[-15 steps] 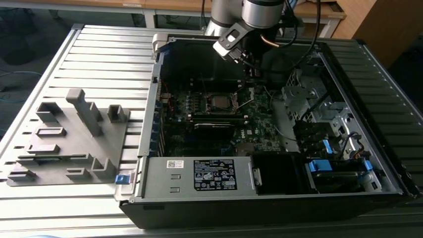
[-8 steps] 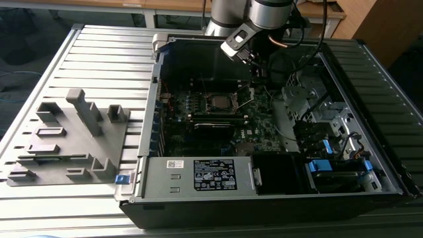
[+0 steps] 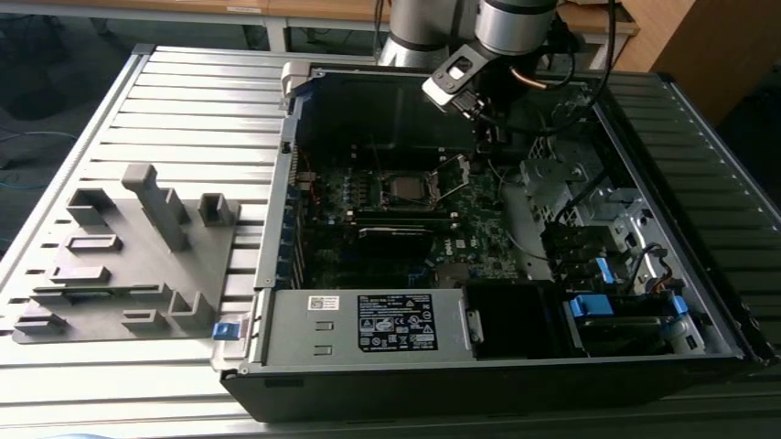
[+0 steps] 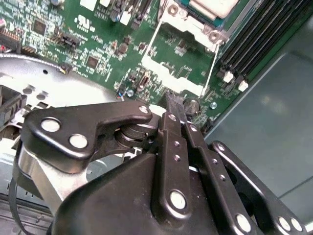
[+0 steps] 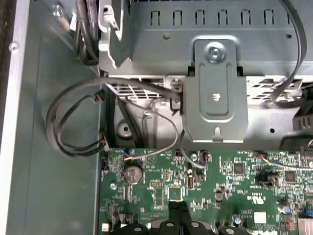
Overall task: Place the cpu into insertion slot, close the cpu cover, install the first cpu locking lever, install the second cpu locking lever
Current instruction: 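Close the cpu cover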
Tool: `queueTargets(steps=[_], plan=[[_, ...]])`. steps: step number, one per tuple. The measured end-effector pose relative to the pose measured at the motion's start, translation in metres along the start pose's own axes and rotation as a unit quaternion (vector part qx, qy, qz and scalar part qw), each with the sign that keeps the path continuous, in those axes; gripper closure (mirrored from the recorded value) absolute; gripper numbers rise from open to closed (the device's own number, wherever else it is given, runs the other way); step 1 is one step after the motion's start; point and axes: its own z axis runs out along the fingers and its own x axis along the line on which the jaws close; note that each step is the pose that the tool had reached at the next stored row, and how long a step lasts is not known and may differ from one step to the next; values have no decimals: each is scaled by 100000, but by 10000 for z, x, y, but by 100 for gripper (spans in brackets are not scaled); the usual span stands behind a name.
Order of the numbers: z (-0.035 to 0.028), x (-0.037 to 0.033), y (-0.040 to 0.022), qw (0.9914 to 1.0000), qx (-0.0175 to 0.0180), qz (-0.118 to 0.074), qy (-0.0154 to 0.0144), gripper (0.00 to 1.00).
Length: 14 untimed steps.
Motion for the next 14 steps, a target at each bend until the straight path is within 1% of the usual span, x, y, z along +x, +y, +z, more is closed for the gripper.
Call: queueTargets(steps=[3,6,14], plan=[[5,2,42,100000,3,9,-5,89],[25,2,58,100000,2,5,-4,89],[170,2,52,100000,1,10,-3,89]])
